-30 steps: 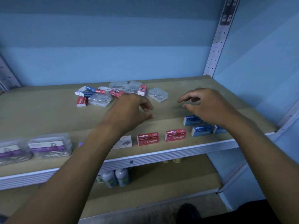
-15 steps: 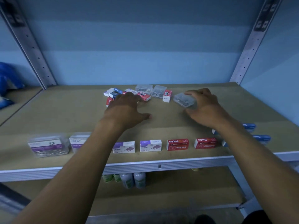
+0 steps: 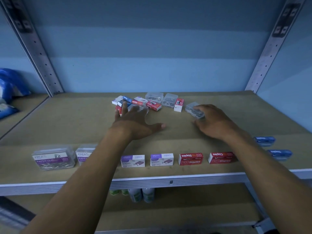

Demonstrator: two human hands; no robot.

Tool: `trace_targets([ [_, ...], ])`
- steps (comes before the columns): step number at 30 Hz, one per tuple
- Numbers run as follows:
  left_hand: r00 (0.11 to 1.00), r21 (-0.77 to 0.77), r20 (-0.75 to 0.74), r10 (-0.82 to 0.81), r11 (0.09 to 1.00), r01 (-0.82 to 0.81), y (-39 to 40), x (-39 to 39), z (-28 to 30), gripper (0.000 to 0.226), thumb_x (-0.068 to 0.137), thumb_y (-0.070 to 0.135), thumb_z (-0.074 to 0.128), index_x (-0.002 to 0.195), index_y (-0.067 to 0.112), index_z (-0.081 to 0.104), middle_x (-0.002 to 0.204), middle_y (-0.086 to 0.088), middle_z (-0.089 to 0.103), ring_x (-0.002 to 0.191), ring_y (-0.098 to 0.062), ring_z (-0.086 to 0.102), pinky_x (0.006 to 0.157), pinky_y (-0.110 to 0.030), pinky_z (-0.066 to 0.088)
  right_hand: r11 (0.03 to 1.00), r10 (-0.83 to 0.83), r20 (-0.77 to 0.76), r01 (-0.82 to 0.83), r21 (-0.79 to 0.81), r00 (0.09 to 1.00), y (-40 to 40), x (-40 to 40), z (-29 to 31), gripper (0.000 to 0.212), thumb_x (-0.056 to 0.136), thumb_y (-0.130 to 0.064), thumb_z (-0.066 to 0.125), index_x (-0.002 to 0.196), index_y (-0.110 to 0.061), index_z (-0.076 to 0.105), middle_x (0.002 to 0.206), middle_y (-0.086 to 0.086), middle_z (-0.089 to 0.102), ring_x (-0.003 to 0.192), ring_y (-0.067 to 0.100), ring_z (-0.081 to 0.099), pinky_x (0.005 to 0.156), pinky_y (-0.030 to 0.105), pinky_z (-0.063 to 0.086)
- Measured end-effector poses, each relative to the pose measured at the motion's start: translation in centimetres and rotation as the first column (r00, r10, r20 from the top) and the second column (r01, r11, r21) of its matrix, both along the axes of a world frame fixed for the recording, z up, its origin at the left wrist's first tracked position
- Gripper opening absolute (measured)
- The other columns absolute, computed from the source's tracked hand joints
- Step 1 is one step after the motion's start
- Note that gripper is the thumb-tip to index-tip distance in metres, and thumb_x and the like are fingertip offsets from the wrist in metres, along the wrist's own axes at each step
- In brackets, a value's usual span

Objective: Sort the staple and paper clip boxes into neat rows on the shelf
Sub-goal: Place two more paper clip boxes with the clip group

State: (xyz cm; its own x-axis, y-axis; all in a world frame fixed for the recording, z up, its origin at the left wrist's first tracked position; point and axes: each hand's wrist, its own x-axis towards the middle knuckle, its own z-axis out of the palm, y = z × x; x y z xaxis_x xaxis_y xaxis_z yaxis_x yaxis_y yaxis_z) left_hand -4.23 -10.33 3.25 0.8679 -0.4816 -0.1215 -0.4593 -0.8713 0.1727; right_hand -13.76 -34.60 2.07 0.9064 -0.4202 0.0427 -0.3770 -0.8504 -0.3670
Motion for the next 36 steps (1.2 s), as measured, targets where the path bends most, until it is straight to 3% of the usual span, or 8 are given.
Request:
trace_targets([
  [5, 1.000, -0.053, -0.003, -0.031, 0.998, 0.030, 0.1, -1.5, 0.2, 0.094, 0.071, 0.091, 0.036, 0.151, 0.044, 0.023, 0.161, 0.002, 0.016, 0.151, -0.027, 0.005, 0.121, -0.050, 0.008, 1.000, 0.001, 0.062, 0.001, -0.028, 0.998, 0.4, -0.7, 0.5, 0.041, 0.087, -0.036, 0.073, 0.126, -0.028, 0.061, 0.131, 0.002, 0.054, 0.119, 0.023, 0.054, 0.099, 0.033, 0.045],
  [9, 0.997, -0.132, 0.017, -0.073, 0.988, 0.074, 0.3, -2.7, 0.5, 0.086, 0.072, 0.085, 0.046, 0.142, 0.035, 0.043, 0.140, -0.001, 0.035, 0.137, -0.025, 0.031, 0.114, -0.044, 0.029, 1.000, 0.006, 0.129, -0.005, -0.010, 0.992, 0.5, -1.4, 0.8, 0.022, 0.085, -0.030, 0.077, 0.105, -0.028, 0.067, 0.119, 0.002, 0.057, 0.111, 0.022, 0.056, 0.088, 0.027, 0.042],
  [12, 0.994, -0.146, 0.024, -0.111, 0.983, 0.113, 0.6, -3.3, 0.4, 0.084, 0.075, 0.079, 0.053, 0.144, 0.032, 0.044, 0.137, -0.002, 0.037, 0.134, -0.024, 0.034, 0.111, -0.040, 0.036, 0.999, 0.028, 0.173, -0.030, 0.014, 0.984, 0.7, -1.7, 0.7, 0.015, 0.084, -0.019, 0.077, 0.095, -0.027, 0.070, 0.113, 0.002, 0.059, 0.107, 0.020, 0.058, 0.081, 0.024, 0.040],
  [19, 0.977, -0.135, 0.106, -0.188, 0.970, 0.201, 1.1, -3.5, 0.6, 0.042, 0.092, 0.038, 0.056, 0.134, 0.034, 0.055, 0.130, -0.006, 0.045, 0.124, -0.031, 0.043, 0.103, -0.041, 0.043, 0.995, 0.060, 0.195, -0.073, 0.061, 0.979, 1.2, -2.7, 1.0, 0.021, 0.082, -0.013, 0.079, 0.098, -0.026, 0.074, 0.115, 0.001, 0.066, 0.096, 0.012, 0.055, 0.077, 0.021, 0.039],
  [23, 0.967, -0.145, 0.128, -0.222, 0.960, 0.240, 1.9, -2.6, 0.6, 0.042, 0.092, 0.021, 0.058, 0.133, 0.030, 0.057, 0.134, -0.006, 0.051, 0.125, -0.027, 0.045, 0.104, -0.037, 0.040, 0.988, 0.046, 0.190, -0.073, 0.136, 0.981, 1.2, -3.3, 1.0, 0.026, 0.084, -0.014, 0.077, 0.105, -0.030, 0.074, 0.119, -0.003, 0.067, 0.101, 0.014, 0.060, 0.081, 0.021, 0.042],
  [29, 0.968, -0.245, 0.158, -0.194, 0.942, 0.229, 2.8, -1.7, 0.3, 0.045, 0.086, 0.020, 0.068, 0.130, 0.026, 0.059, 0.137, -0.001, 0.054, 0.128, -0.020, 0.045, 0.105, -0.031, 0.039, 0.987, 0.087, 0.202, -0.111, 0.114, 0.976, 1.3, -3.9, 1.5, 0.021, 0.092, -0.026, 0.070, 0.109, -0.036, 0.075, 0.116, -0.009, 0.063, 0.105, 0.008, 0.053, 0.086, 0.021, 0.037],
  [32, 0.969, -0.236, 0.142, -0.201, 0.944, 0.230, 3.1, -1.5, 0.4, 0.045, 0.085, 0.022, 0.070, 0.129, 0.027, 0.060, 0.135, 0.001, 0.055, 0.125, -0.017, 0.046, 0.101, -0.028, 0.039, 0.981, 0.102, 0.196, -0.132, 0.145, 0.975, 1.3, -4.2, 1.9, 0.020, 0.093, -0.028, 0.067, 0.109, -0.039, 0.075, 0.112, -0.017, 0.063, 0.105, 0.003, 0.051, 0.081, 0.019, 0.037],
  [36, 0.977, -0.285, 0.126, -0.174, 0.936, 0.204, 3.1, -1.3, 0.7, 0.046, 0.081, 0.015, 0.076, 0.124, 0.025, 0.062, 0.129, 0.004, 0.058, 0.098, -0.012, 0.050, 0.085, -0.023, 0.042, 0.965, 0.073, 0.195, -0.119, 0.236, 0.978, 1.5, -4.5, 2.4, 0.021, 0.095, -0.027, 0.064, 0.104, -0.042, 0.076, 0.101, -0.023, 0.070, 0.089, 0.002, 0.066, 0.073, 0.015, 0.042],
])
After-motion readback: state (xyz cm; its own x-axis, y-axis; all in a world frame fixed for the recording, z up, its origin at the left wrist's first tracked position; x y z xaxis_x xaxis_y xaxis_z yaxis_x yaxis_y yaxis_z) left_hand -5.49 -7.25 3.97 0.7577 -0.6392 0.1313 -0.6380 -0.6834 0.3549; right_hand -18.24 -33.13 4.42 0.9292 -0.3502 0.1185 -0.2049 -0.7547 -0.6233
